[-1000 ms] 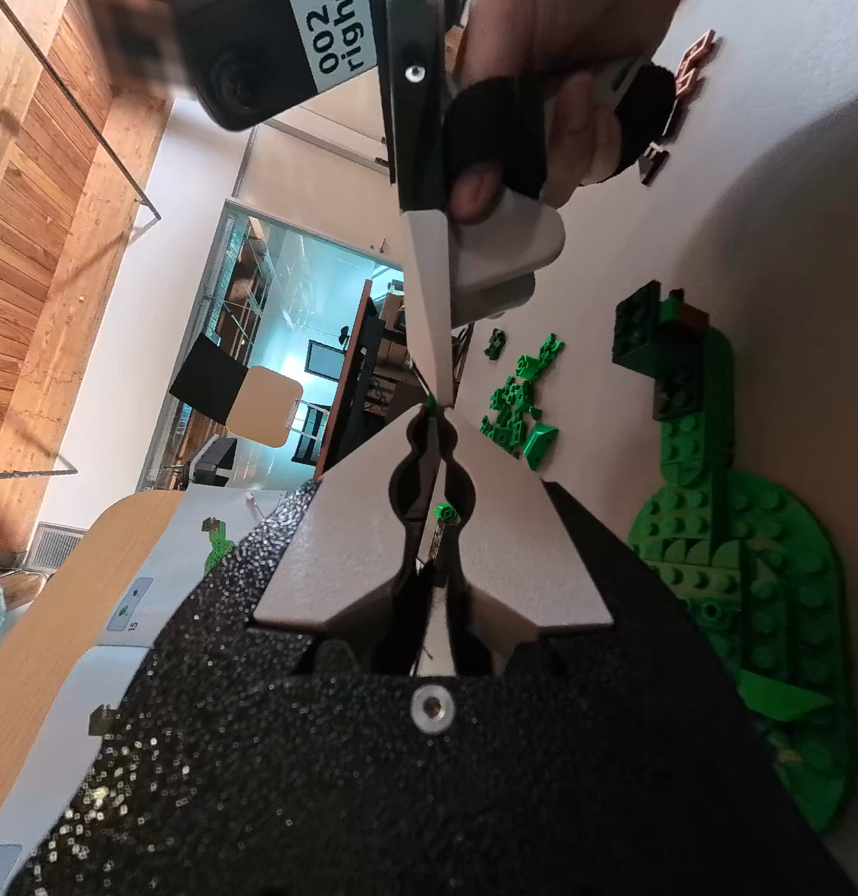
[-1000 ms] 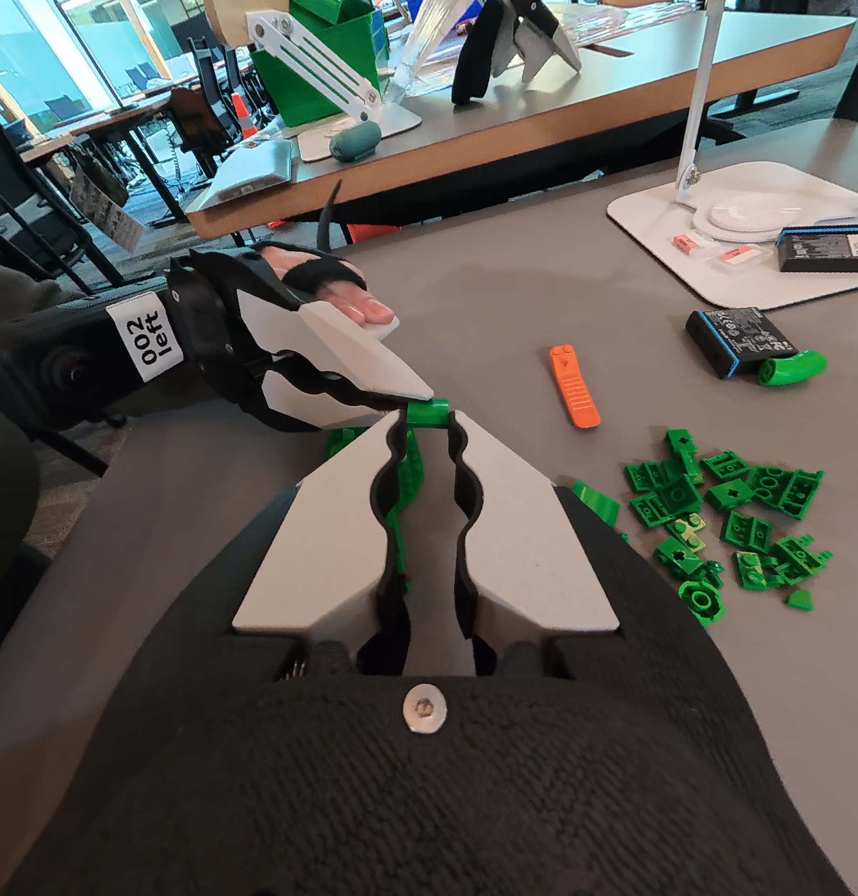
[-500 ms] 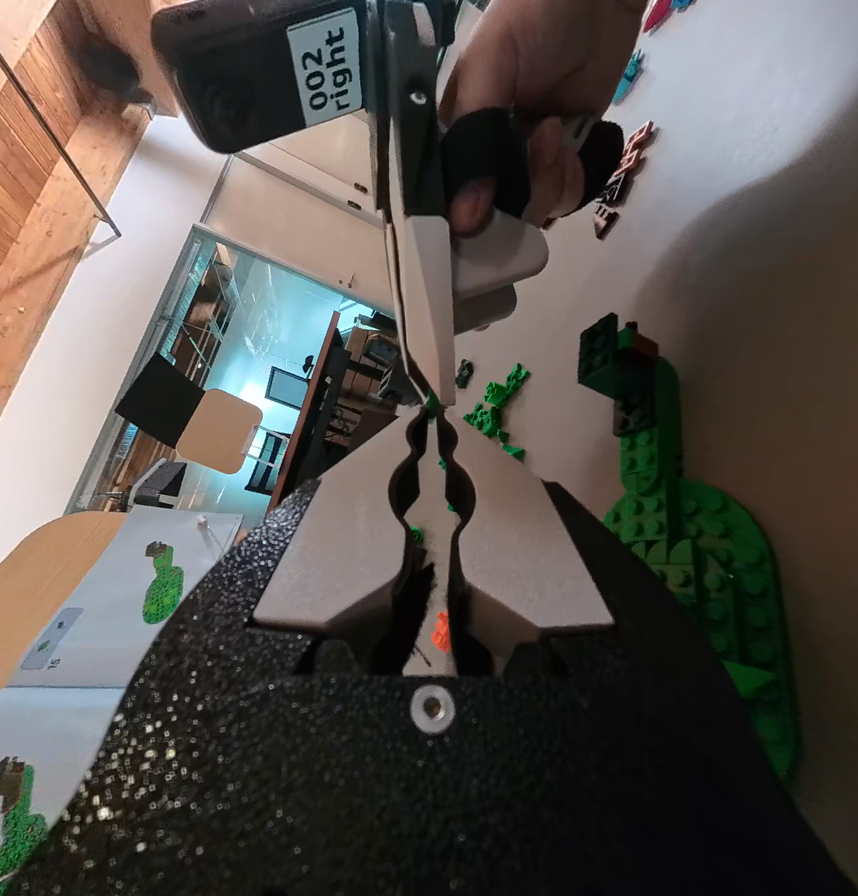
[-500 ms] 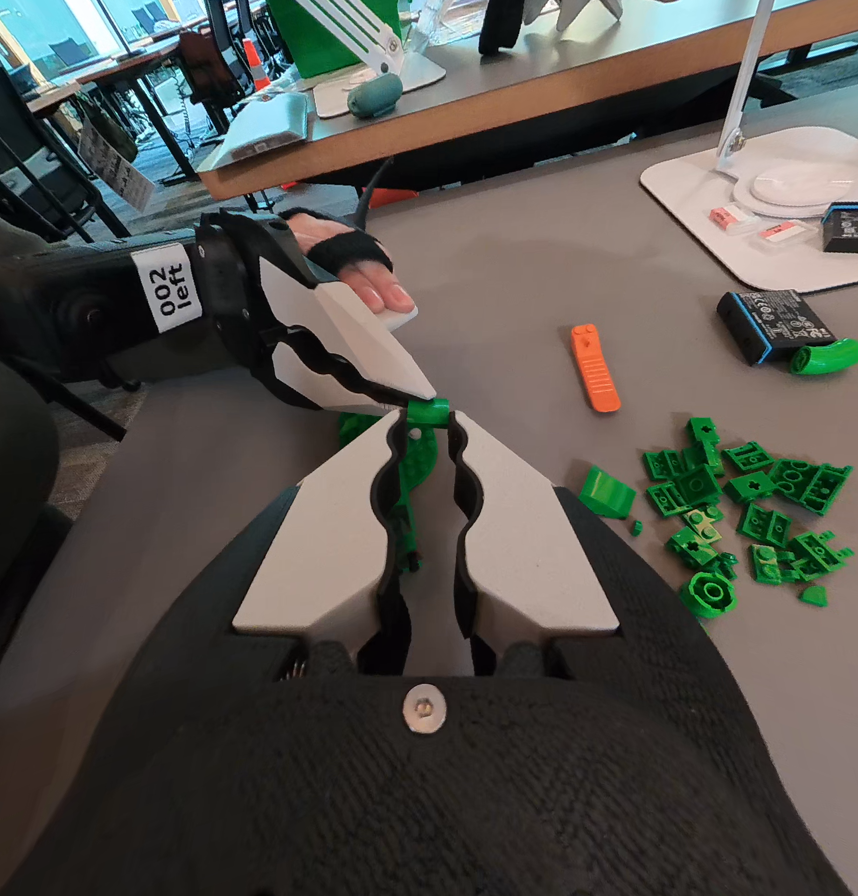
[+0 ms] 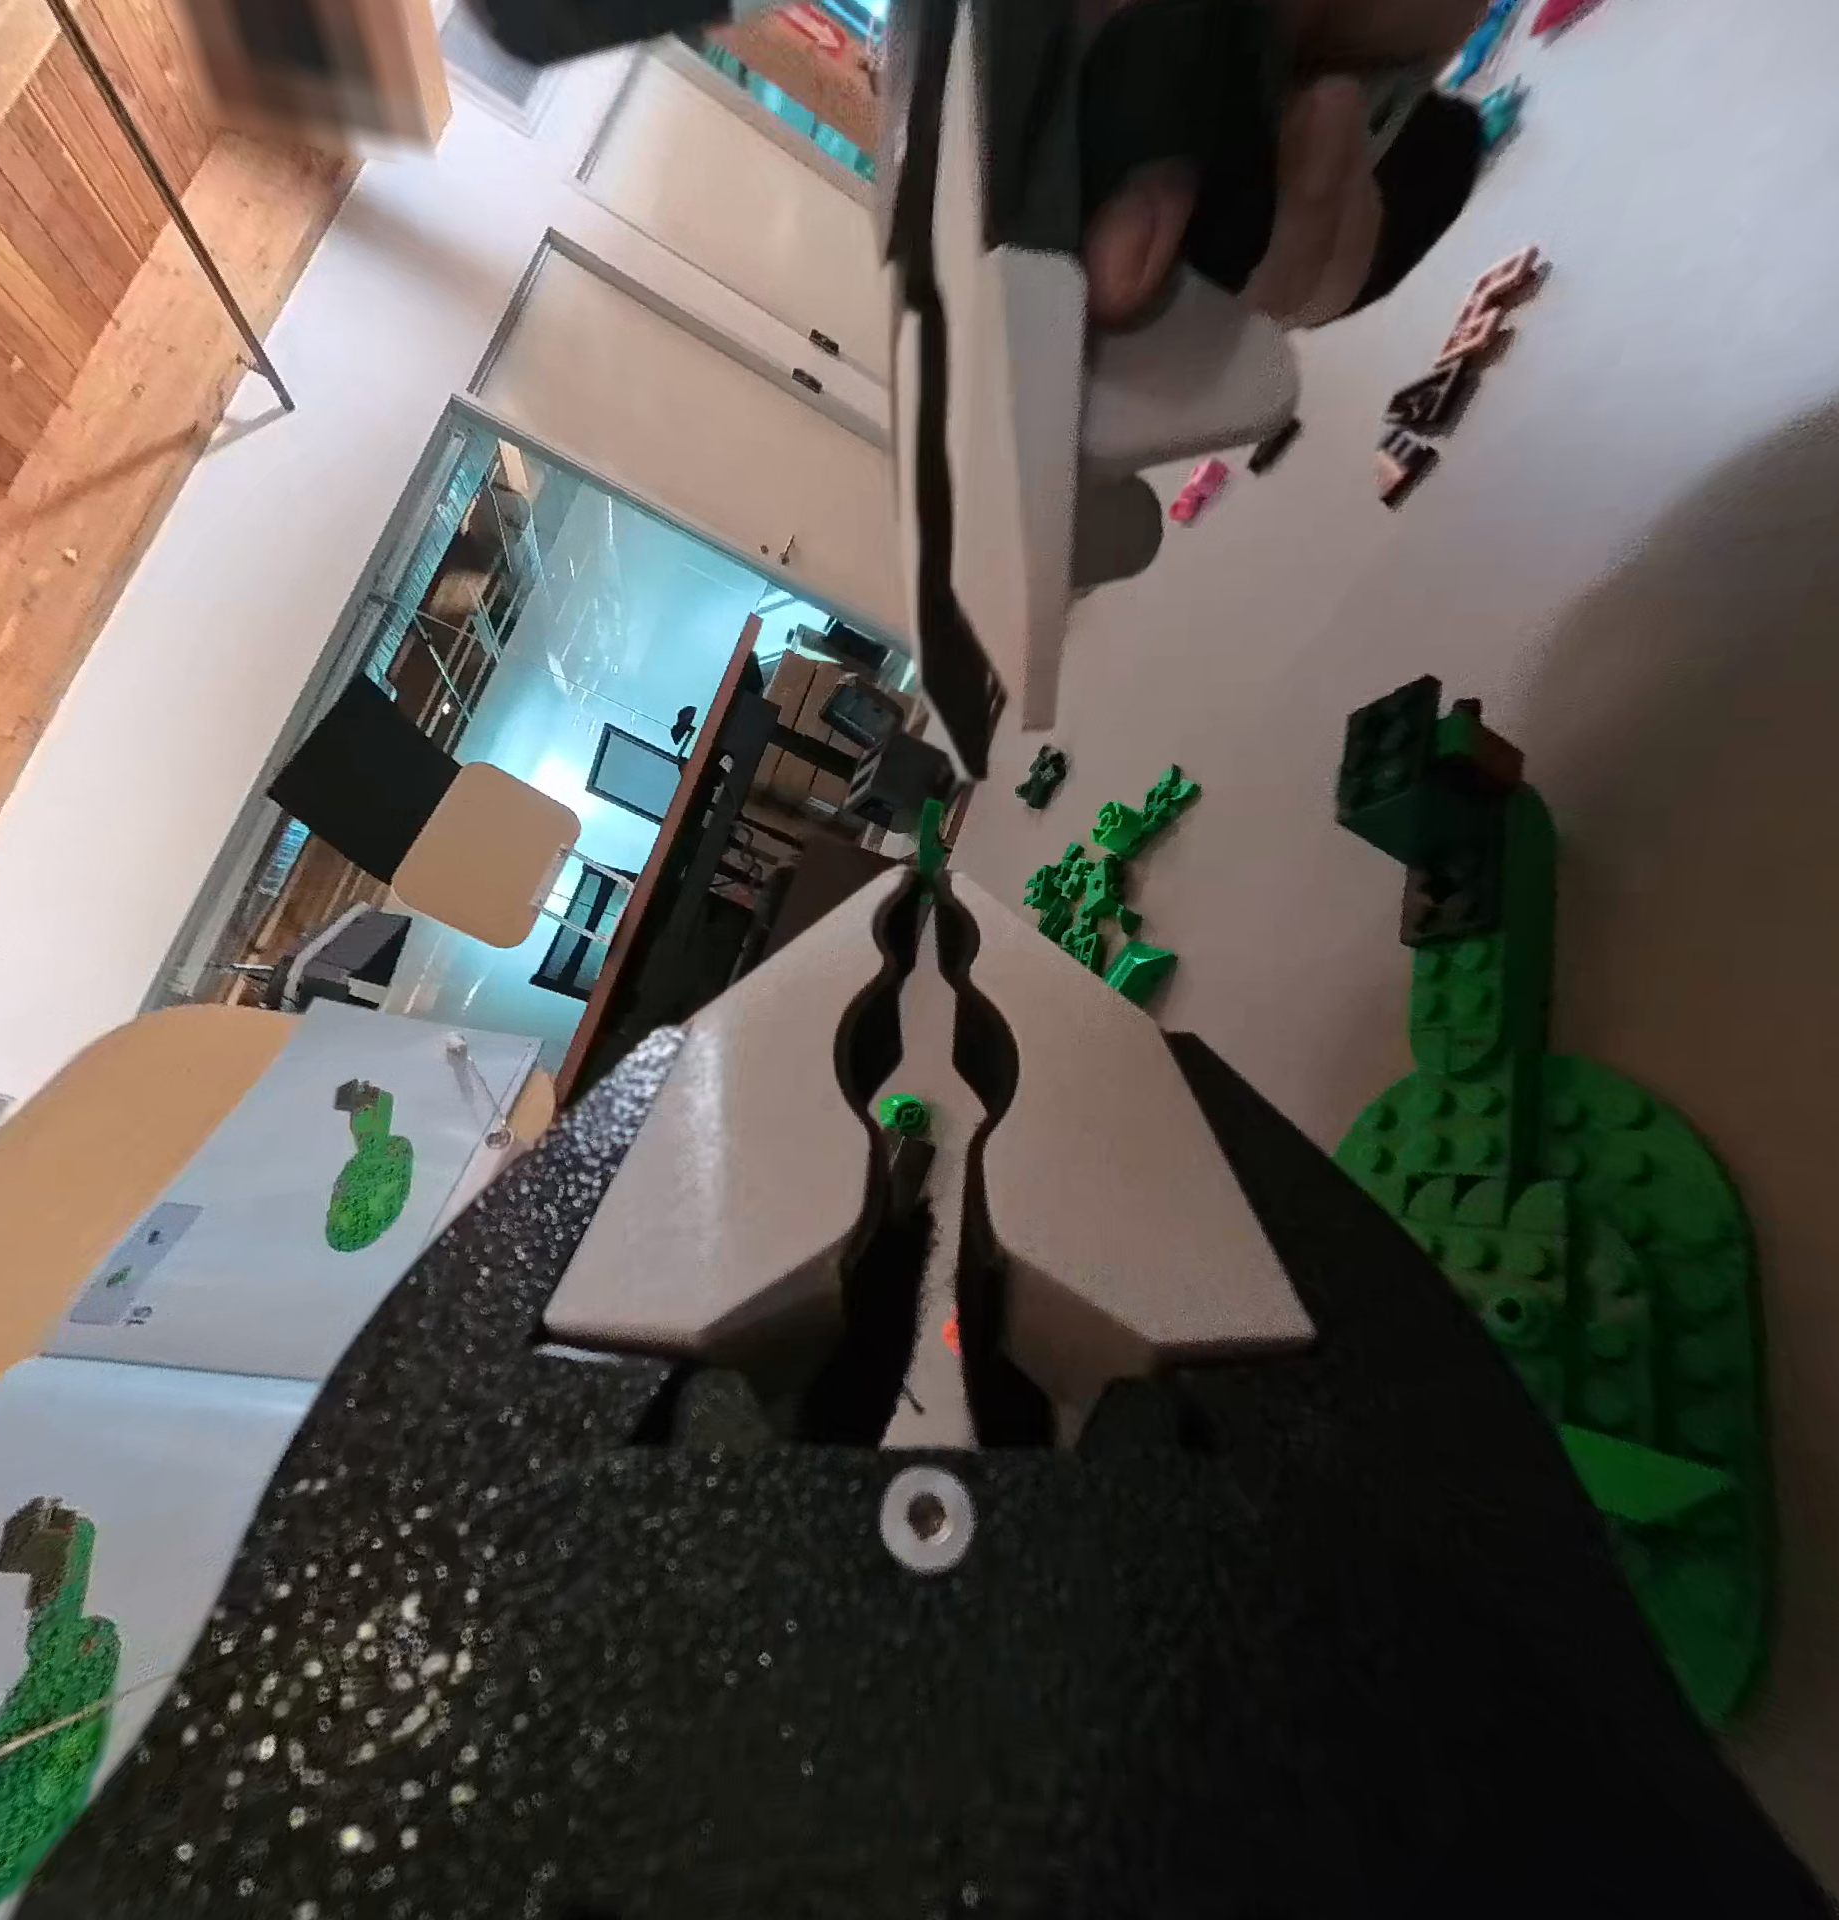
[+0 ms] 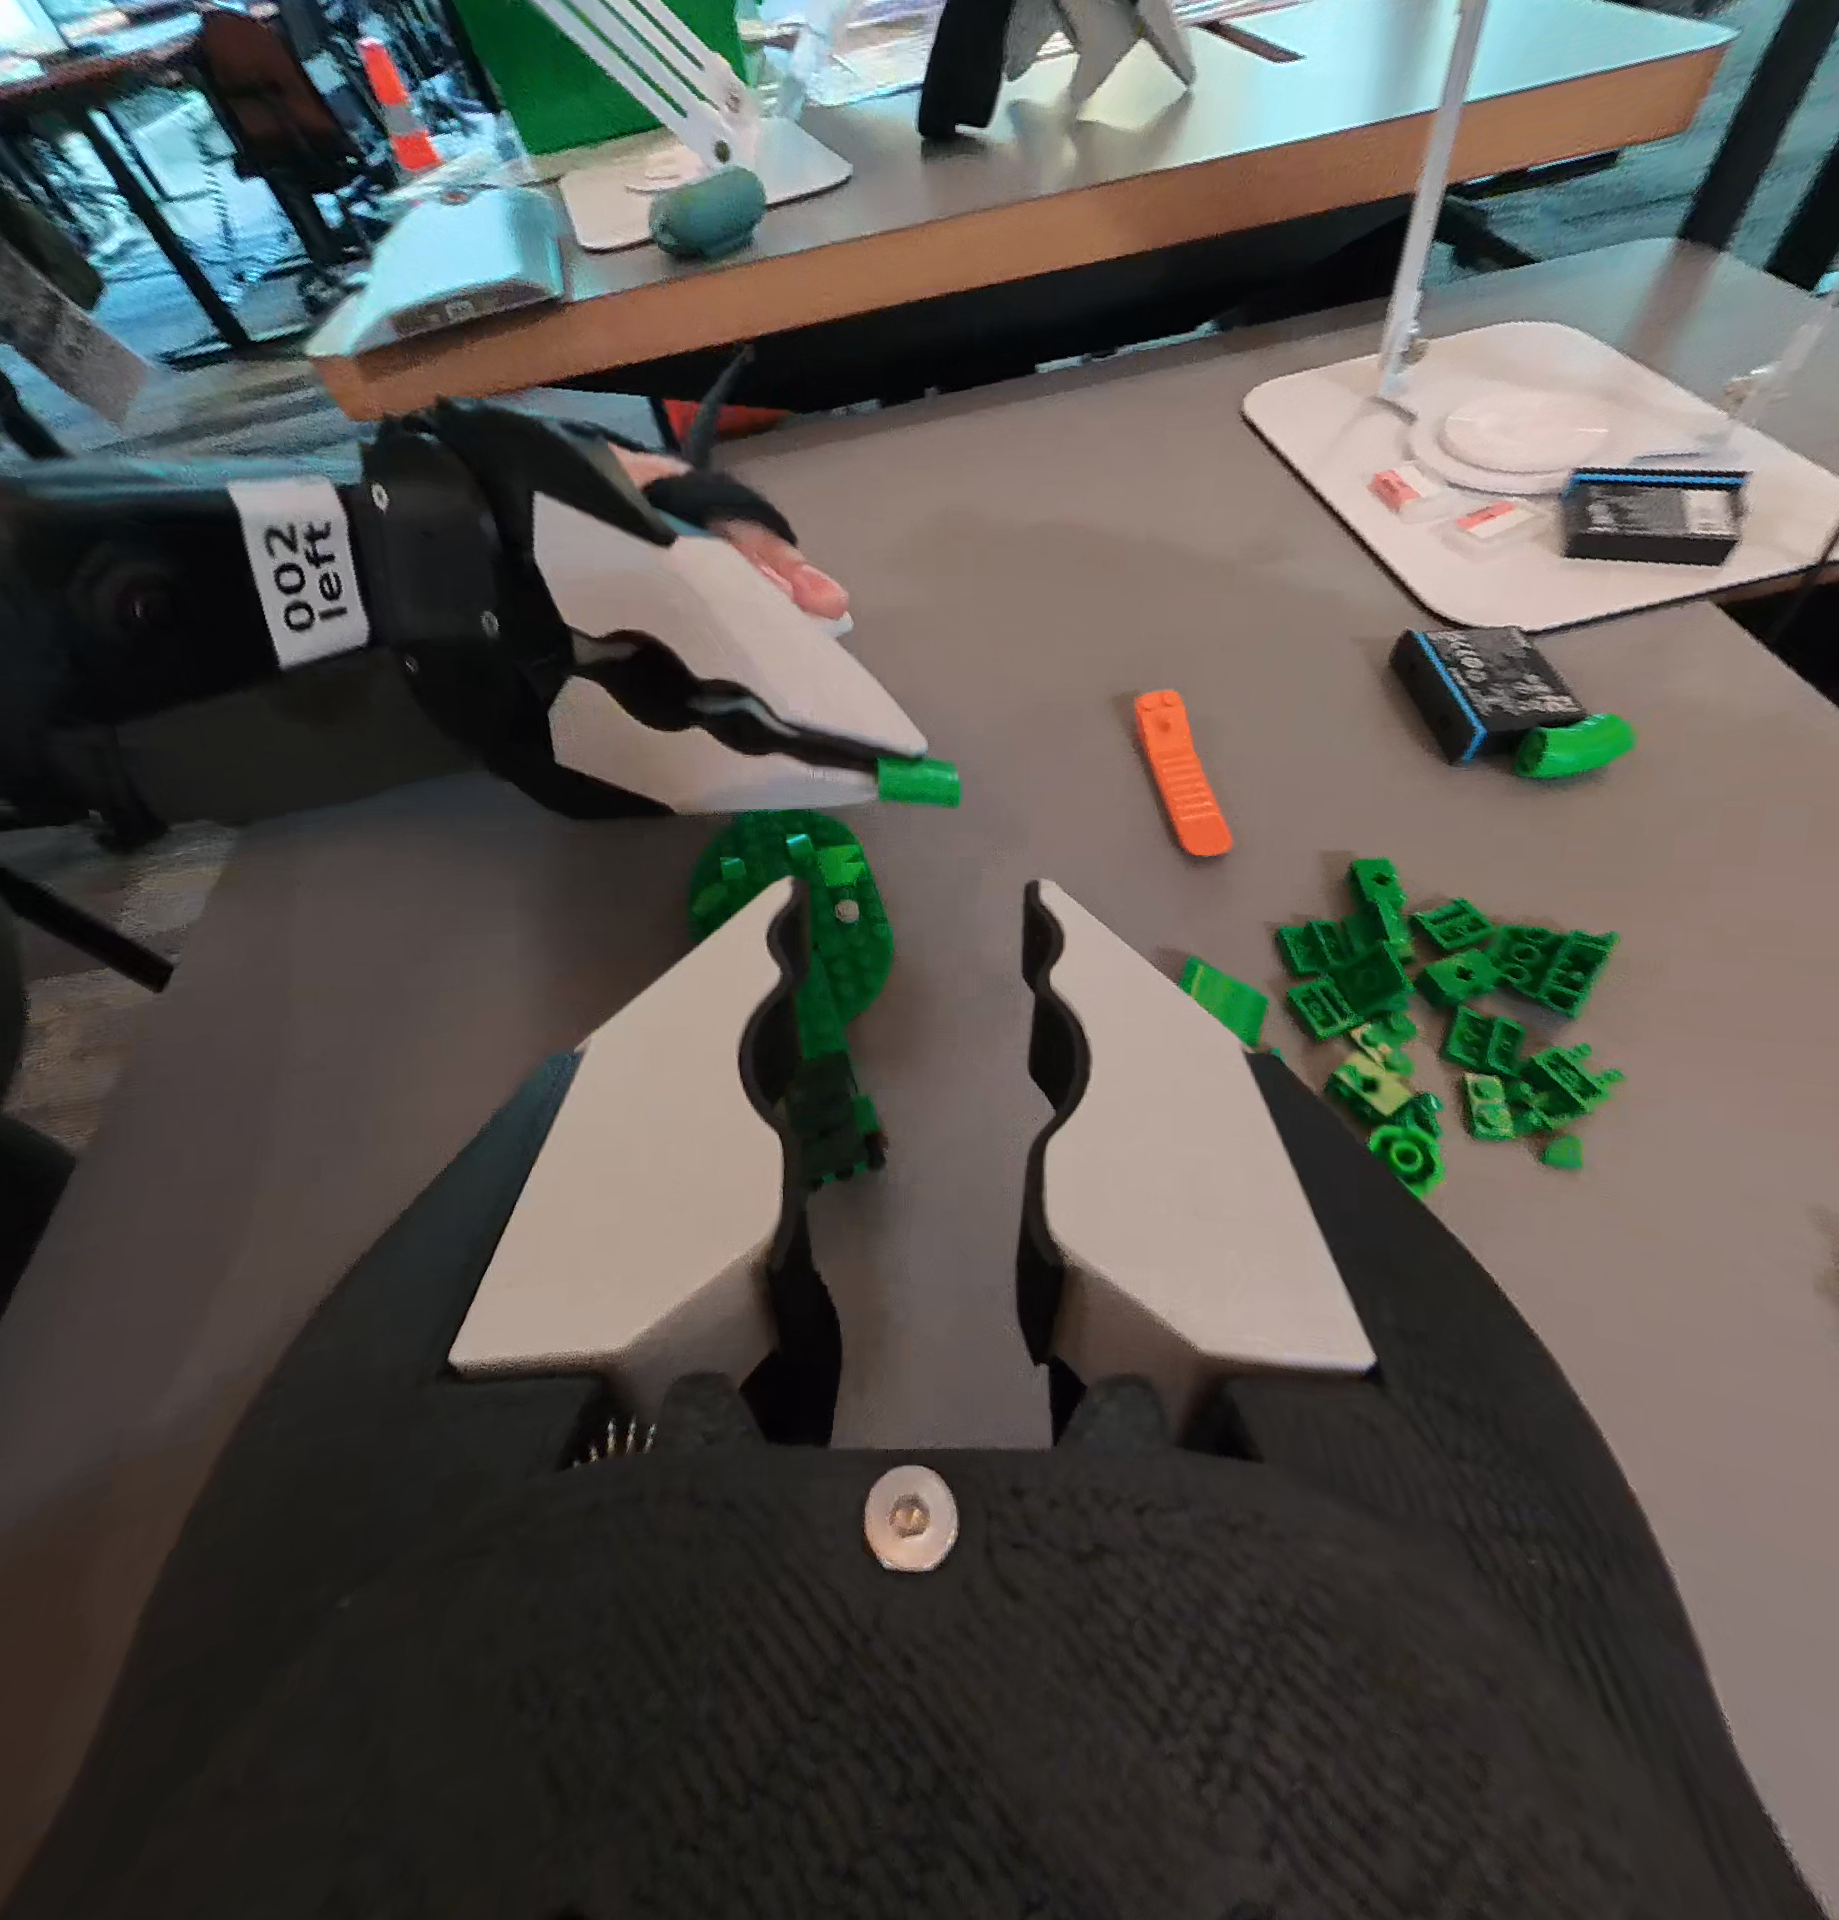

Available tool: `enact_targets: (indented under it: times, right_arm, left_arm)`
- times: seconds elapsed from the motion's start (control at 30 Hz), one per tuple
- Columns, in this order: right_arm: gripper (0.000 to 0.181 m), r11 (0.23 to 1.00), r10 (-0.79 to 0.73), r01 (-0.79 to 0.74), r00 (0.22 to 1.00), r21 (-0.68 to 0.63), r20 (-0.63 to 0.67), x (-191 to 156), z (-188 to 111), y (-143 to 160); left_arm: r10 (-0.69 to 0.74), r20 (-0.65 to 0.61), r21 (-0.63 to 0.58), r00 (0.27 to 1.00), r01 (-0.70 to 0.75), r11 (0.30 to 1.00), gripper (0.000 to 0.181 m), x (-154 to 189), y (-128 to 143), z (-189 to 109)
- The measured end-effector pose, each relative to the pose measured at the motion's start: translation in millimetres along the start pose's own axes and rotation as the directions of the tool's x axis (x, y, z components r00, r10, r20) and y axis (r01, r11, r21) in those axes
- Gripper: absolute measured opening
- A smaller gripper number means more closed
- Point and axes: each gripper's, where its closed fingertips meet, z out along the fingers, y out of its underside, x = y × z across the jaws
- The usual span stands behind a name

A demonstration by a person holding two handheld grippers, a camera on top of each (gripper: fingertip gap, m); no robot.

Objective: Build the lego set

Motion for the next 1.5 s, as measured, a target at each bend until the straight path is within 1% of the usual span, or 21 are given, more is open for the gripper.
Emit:
enact_targets:
  times: [0.13, 0.27, 0.37, 0.57, 0.77, 0.87, 1.0, 1.17, 1.3, 1.37, 1.43, 1.5]
  right_arm:
    - [0.046, 1.0, 0.015, -0.015, 0.999, 0.009, -0.04, -9.3, -12.1, 9.5]
    - [0.051, 1.0, 0.024, -0.024, 0.997, 0.007, -0.07, -16.0, -17.6, 23.3]
    - [0.056, 0.999, 0.036, -0.035, 0.996, 0.009, -0.078, -20.0, -18.1, 33.2]
    - [0.058, 0.999, 0.02, -0.015, 0.995, 0.049, -0.102, -25.7, -18.2, 41.1]
    - [0.059, 1.0, -0.007, 0.006, 0.995, -0.004, -0.102, -26.0, -13.9, 50.9]
    - [0.056, 1.0, -0.024, 0.023, 0.994, -0.015, -0.108, -26.4, -16.0, 48.8]
    - [0.045, 1.0, -0.02, 0.021, 0.997, 0.008, -0.071, -33.0, -16.2, 30.2]
    - [0.037, 0.989, -0.102, 0.102, 0.995, -0.109, 0.008, -46.0, 0.6, 21.5]
    - [0.026, 0.98, -0.109, 0.12, 0.991, -0.158, 0.076, -53.2, 8.8, 16.8]
    - [0.015, 0.974, -0.103, 0.12, 0.99, -0.192, 0.098, -54.8, 10.7, 19.4]
    - [0.015, 0.969, -0.098, 0.119, 0.99, -0.218, 0.106, -54.8, 11.9, 21.8]
    - [0.024, 0.965, -0.092, 0.115, 0.99, -0.234, 0.111, -54.6, 12.4, 23.1]
  left_arm:
    - [-0.027, 0.009, -0.009, 1.0, 0.027, 1.0, 0.001, -5.4, 1.1, -2.0]
    - [0.013, 0.015, -0.026, 1.0, -0.013, 1.0, 0.0, -4.0, -2.3, -4.5]
    - [0.041, 0.031, -0.036, 0.999, -0.039, 0.999, 0.0, -2.1, -8.2, -9.8]
    - [0.026, 0.044, -0.089, 0.999, -0.022, 0.996, 0.001, 11.7, -9.9, -24.0]
    - [0.003, 0.031, -0.115, 1.0, 0.001, 0.993, 0.001, 22.2, -12.6, -29.6]
    - [0.011, 0.033, -0.11, 0.999, -0.007, 0.994, 0.0, 22.7, -14.0, -31.7]
    - [0.092, 0.024, -0.099, 0.995, -0.089, 0.991, 0.001, 26.1, -16.5, -34.0]
    - [0.205, 0.001, -0.069, 0.979, -0.205, 0.976, 0.0, 35.8, -24.8, -34.1]
    - [0.286, -0.013, -0.059, 0.958, -0.287, 0.956, 0.001, 41.9, -27.7, -34.5]
    - [0.304, -0.02, -0.055, 0.953, -0.304, 0.951, 0.0, 43.9, -28.6, -34.5]
    - [0.303, -0.028, -0.05, 0.953, -0.304, 0.951, 0.001, 45.6, -29.8, -34.5]
    - [0.303, -0.014, -0.047, 0.953, -0.304, 0.952, 0.001, 43.6, -31.7, -34.7]
